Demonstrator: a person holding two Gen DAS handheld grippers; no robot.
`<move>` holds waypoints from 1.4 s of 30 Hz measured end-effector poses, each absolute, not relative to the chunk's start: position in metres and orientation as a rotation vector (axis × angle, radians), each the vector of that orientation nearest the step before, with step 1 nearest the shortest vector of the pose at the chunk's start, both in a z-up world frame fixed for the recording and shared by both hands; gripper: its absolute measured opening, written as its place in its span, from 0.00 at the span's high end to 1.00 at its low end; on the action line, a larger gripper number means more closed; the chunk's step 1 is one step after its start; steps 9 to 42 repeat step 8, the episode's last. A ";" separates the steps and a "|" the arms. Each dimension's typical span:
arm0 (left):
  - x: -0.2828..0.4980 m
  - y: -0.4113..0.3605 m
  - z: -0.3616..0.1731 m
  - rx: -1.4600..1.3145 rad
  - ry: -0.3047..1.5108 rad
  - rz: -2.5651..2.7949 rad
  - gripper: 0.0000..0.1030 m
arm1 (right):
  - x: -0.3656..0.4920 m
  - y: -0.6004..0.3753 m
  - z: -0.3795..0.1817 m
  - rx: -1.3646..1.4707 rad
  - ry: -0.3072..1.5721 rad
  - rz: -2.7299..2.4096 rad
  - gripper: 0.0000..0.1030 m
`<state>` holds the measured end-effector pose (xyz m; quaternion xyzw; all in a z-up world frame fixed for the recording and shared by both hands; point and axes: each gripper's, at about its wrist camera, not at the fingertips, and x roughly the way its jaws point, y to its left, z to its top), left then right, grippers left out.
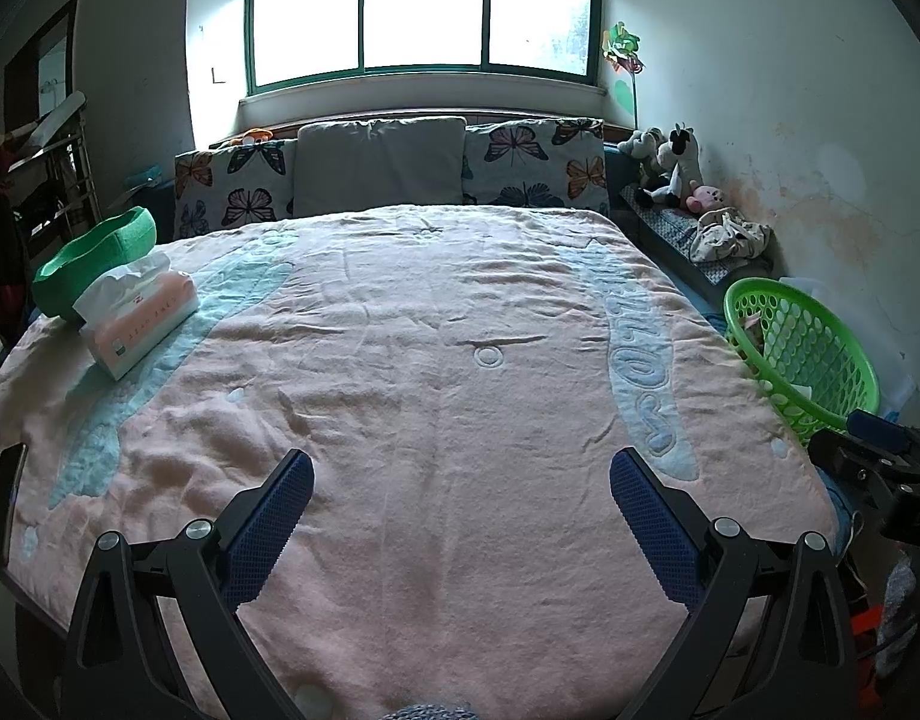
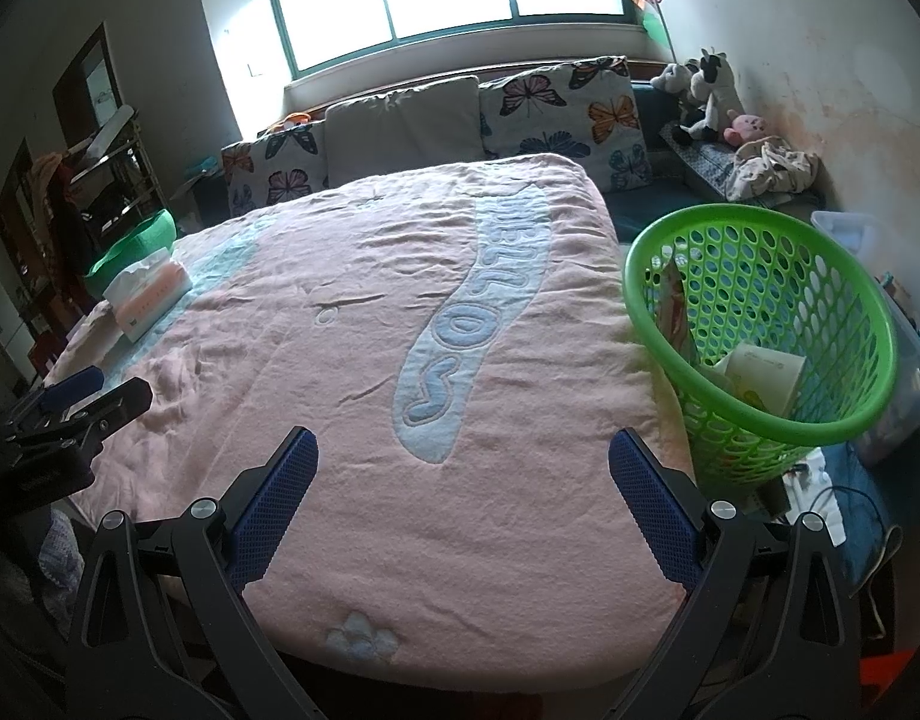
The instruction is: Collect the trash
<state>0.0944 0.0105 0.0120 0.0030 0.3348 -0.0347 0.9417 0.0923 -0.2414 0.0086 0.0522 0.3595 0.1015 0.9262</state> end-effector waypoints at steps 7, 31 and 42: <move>0.094 0.011 0.010 0.007 0.683 -0.065 0.07 | 0.092 -0.241 0.009 0.108 0.736 0.209 0.06; 0.095 0.011 0.011 0.008 0.683 -0.064 0.07 | 0.092 -0.241 0.009 0.108 0.736 0.209 0.06; 0.095 0.011 0.011 0.008 0.683 -0.064 0.07 | 0.092 -0.241 0.009 0.108 0.736 0.209 0.06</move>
